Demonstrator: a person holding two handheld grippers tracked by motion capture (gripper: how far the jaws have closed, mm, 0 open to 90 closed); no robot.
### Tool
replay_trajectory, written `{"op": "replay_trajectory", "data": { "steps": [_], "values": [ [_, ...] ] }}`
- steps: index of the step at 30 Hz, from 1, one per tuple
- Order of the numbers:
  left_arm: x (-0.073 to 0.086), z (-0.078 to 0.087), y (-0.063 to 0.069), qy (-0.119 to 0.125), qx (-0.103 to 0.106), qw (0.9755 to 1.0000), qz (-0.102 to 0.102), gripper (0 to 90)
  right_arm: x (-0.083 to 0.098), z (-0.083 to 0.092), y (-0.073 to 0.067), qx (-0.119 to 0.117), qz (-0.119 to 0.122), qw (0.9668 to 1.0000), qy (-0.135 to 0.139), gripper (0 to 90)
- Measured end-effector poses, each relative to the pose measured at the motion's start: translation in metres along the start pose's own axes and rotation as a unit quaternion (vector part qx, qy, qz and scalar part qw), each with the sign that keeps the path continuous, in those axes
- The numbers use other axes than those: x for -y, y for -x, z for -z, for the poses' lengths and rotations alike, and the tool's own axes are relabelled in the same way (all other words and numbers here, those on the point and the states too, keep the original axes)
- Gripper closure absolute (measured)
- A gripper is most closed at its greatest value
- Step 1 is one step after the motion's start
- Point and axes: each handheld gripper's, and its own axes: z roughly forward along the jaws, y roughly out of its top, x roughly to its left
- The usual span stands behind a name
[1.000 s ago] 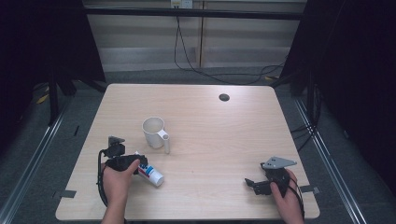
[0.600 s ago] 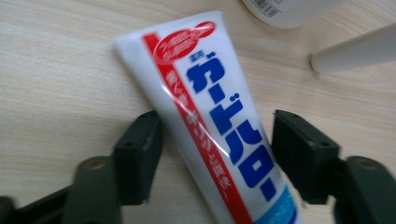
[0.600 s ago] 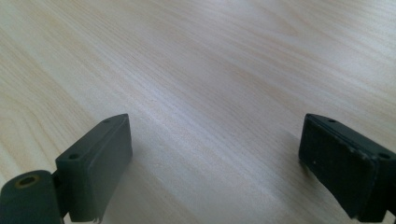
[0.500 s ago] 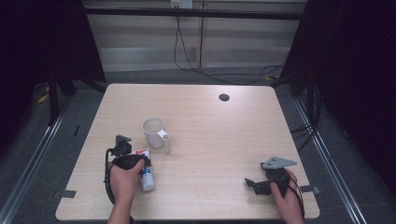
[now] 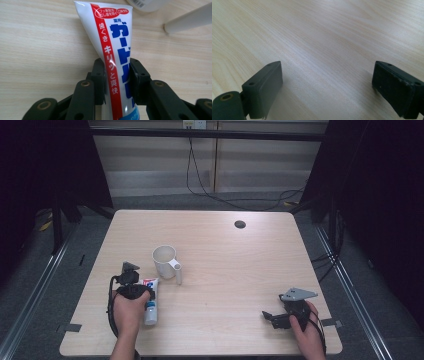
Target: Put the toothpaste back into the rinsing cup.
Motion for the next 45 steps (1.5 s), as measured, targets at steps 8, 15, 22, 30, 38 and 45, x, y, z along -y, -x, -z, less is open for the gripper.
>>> {"op": "replay_trajectory", "data": {
  "steps": [8, 15, 22, 30, 38, 45],
  "values": [
    [0.0, 0.022, -0.01, 0.058, 0.026, 0.998, -0.005, 69.4, 0.0, 0.0, 0.0, 0.0, 0.0, 1.0, 0.0, 9.1],
    [-0.003, 0.038, -0.009, 0.112, 0.034, 0.9929, -0.022, 69.2, 0.0, 0.0, 0.0, 0.0, 0.0, 1.0, -0.001, 9.1],
    [-0.007, 0.05, -0.009, 0.151, 0.043, 0.9871, -0.03, 68.9, 0.0, 0.0, 0.0, 0.0, 0.0, 1.0, 0.0, 9.1],
    [-0.009, 0.053, -0.009, 0.179, 0.049, 0.982, -0.038, 68.7, 0.0, 0.0, 0.0, 0.0, 0.0, 1.0, -0.001, 9.1],
    [-0.012, 0.058, -0.004, 0.21, 0.05, 0.9754, -0.043, 68.7, 0.0, 0.0, 0.0, 0.0, 0.0, 1.0, -0.001, 9.1],
    [-0.016, 0.064, 0.0, 0.239, 0.052, 0.9682, -0.05, 68.4, 0.0, 0.0, 0.0, 0.0, 0.0, 1.0, -0.001, 9.1]
  ]
}}
